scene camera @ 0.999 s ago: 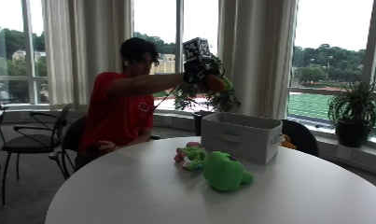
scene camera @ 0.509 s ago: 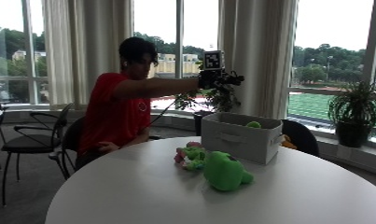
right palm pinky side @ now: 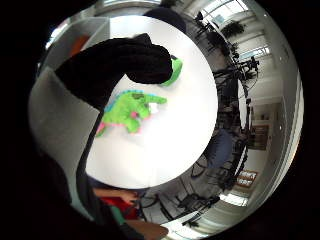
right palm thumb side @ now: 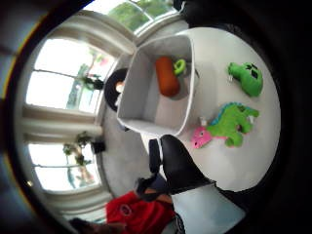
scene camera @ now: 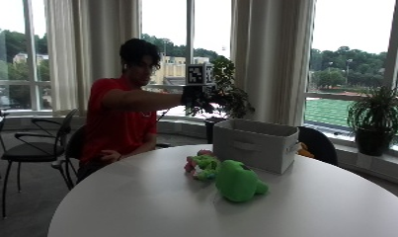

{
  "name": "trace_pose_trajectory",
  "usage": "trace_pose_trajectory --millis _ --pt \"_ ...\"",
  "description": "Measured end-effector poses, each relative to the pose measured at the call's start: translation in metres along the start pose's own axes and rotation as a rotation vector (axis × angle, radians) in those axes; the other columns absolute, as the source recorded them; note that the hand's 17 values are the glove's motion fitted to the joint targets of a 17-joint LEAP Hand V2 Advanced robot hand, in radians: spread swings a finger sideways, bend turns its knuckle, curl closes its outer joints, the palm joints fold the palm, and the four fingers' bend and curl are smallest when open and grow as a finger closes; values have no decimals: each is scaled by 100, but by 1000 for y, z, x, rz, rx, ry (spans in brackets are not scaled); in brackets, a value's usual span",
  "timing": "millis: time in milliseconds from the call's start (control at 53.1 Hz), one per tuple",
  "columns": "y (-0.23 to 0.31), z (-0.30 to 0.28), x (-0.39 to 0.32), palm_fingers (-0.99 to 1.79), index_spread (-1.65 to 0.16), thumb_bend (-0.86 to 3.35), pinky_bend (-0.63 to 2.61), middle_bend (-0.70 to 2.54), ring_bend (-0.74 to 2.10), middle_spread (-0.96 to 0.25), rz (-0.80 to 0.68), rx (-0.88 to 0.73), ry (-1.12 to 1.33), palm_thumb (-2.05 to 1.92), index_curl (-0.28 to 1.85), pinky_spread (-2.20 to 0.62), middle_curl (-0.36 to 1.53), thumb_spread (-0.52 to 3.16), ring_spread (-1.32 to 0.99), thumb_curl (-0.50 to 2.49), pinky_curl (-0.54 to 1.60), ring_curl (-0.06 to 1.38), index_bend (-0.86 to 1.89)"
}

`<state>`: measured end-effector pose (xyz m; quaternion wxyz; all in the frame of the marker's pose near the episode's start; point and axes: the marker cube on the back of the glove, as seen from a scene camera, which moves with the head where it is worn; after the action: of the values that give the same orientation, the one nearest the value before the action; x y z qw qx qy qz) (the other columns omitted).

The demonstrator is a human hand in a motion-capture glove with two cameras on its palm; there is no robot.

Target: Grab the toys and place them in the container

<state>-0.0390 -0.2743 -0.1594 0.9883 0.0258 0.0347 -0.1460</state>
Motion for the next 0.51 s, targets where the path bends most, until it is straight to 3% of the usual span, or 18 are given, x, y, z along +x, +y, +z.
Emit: trace_pose_trajectory --millis 226,509 --pt "18 50 30 -21 -39 -2 129 14 20 -12 38 -131 34 6 43 6 22 115 -12 42 32 37 6" --pt "21 100 31 -24 -36 -2 115 14 18 -11 -37 -108 121 9 31 7 23 115 -12 40 30 37 10"
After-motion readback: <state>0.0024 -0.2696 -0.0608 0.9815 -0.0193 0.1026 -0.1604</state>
